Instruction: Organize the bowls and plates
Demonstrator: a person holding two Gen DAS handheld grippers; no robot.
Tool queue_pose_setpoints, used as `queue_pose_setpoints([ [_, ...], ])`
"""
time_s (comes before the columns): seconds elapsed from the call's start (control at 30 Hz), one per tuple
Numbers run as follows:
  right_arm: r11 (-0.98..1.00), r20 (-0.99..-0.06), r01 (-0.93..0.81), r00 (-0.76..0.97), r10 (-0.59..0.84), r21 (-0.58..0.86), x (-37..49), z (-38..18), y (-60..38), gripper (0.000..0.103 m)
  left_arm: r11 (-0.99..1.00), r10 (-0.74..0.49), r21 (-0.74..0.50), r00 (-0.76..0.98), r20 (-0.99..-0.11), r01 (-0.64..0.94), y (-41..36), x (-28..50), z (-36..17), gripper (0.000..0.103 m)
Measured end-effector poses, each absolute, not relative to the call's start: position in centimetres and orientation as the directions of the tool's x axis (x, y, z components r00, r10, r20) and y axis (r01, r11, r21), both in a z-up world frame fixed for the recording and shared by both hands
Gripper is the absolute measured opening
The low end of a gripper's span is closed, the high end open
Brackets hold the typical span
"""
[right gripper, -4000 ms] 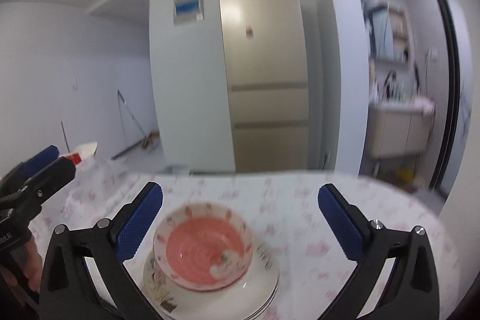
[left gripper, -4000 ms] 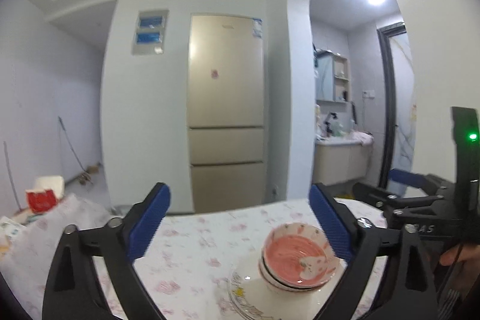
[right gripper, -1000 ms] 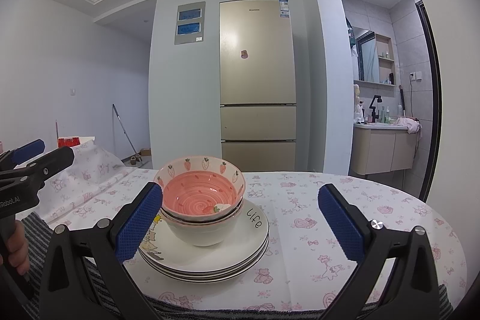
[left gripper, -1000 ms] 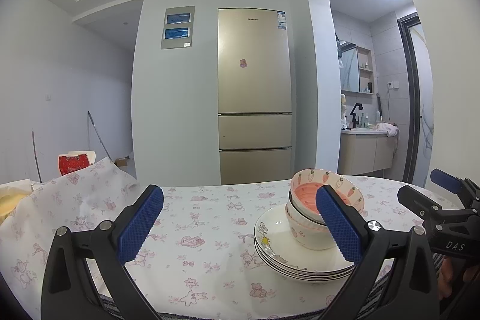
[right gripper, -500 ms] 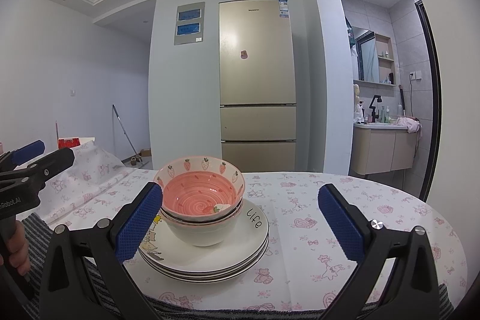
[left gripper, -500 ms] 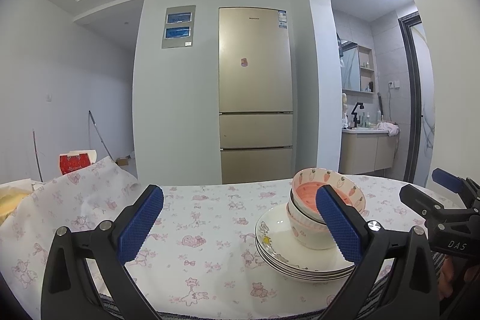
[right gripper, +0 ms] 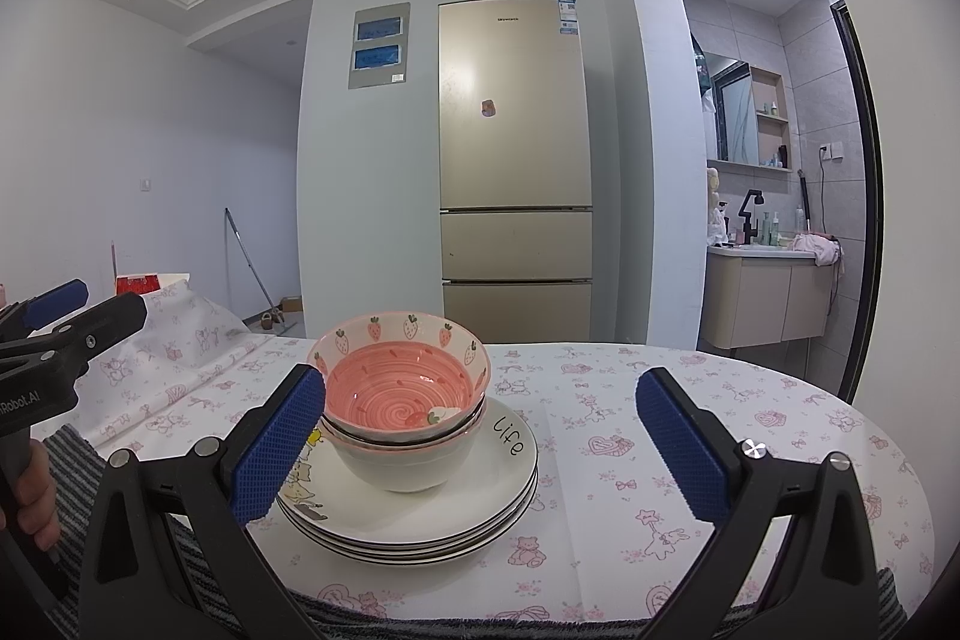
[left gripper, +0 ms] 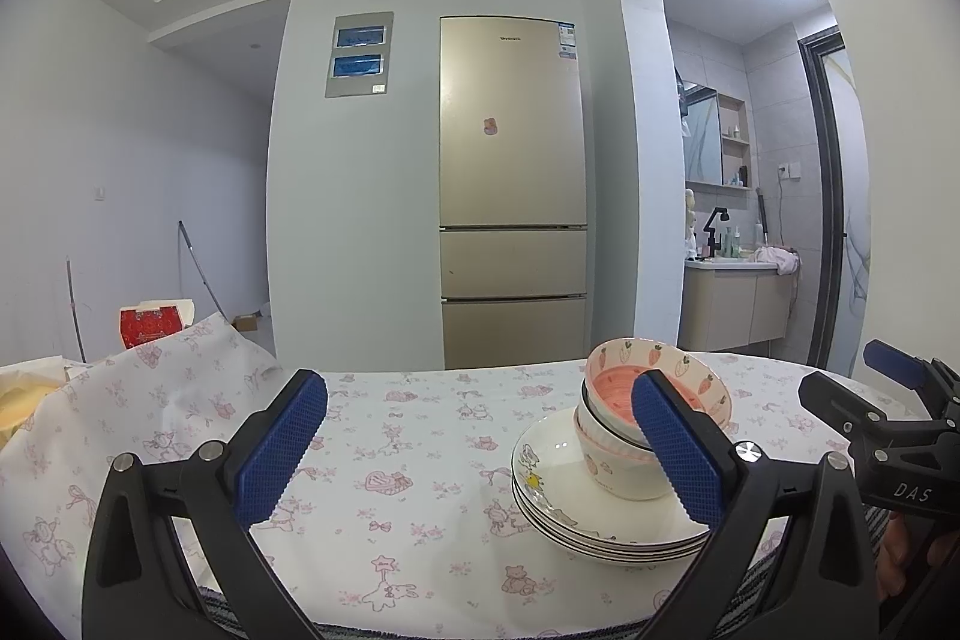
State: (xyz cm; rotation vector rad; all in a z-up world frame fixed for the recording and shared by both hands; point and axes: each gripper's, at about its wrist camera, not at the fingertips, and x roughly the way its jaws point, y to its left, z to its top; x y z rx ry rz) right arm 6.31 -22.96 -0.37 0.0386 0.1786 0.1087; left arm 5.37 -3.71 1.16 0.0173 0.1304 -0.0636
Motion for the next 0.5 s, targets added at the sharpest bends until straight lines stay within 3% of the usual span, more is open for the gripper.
queue_pose_setpoints([
  [0.5, 0.993, -0.175, -0.104, 0.978, 0.111, 0.048, 6.30, -0.38, -22.96, 0.103, 0.998, -0.058, 0.015, 0.990, -0.131, 0.061, -3.66, 5.35, 1.18, 0.103],
])
